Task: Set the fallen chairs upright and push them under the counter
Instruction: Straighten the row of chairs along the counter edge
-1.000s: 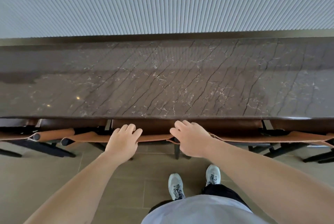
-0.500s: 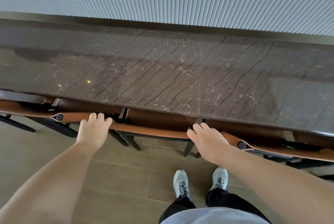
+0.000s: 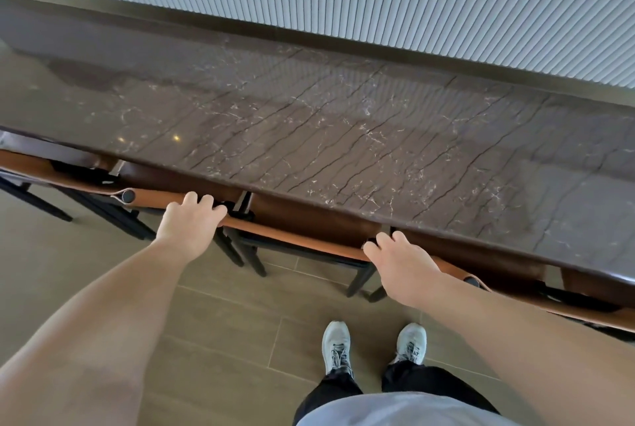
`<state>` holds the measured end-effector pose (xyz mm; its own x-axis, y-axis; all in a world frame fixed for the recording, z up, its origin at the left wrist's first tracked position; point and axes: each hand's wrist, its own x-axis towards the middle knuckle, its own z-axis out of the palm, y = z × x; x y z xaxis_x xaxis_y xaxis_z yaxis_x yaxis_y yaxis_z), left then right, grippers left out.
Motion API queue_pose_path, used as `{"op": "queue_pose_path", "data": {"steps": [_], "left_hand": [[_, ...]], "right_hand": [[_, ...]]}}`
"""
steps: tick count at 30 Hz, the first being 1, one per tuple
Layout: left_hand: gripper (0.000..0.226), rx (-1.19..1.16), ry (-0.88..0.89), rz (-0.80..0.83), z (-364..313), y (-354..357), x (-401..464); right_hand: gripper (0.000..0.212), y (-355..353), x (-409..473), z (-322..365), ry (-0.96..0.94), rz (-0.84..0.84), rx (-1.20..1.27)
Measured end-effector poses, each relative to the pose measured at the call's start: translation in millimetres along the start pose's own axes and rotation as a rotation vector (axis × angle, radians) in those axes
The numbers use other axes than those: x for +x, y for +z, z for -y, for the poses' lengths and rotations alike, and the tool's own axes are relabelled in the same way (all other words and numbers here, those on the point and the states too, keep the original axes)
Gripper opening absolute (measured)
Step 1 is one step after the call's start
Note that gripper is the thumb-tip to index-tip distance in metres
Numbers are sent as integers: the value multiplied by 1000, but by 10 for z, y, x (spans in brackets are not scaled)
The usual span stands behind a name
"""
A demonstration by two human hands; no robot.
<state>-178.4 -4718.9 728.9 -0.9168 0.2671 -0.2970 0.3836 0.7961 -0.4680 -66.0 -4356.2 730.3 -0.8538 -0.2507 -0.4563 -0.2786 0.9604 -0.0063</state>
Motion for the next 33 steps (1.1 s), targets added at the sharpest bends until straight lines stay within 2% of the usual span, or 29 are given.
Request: {"op": "queue_pose_path", "data": {"steps": [5, 12, 17, 21, 24, 26, 30, 33], "left_hand": [[37, -29, -21, -2, 0, 62, 40], [26, -44, -76, -52, -109, 46, 54], [26, -71, 56, -129, -435, -70, 21], [25, -207, 170, -145, -745, -160, 9], [35, -435, 298, -174, -945, -251, -32], [44, -706, 328, -196, -1117, -443, -93], [34, -1395, 129, -62, -1597, -1015, -231], [21, -1906, -38, 104, -1984, -1426, -286]], "right_hand": [[50, -40, 0, 31, 19, 25, 1], [44, -28, -9, 67, 26, -15, -14], [43, -32, -67, 36, -1, -52, -47], [26, -81, -129, 18, -29, -79, -3], [17, -111, -176, 30, -5, -116, 134], [17, -127, -218, 31, 57, -151, 295], [24, -191, -339, -76, 221, -164, 731], [15, -234, -487, -252, 385, -230, 1056]]}}
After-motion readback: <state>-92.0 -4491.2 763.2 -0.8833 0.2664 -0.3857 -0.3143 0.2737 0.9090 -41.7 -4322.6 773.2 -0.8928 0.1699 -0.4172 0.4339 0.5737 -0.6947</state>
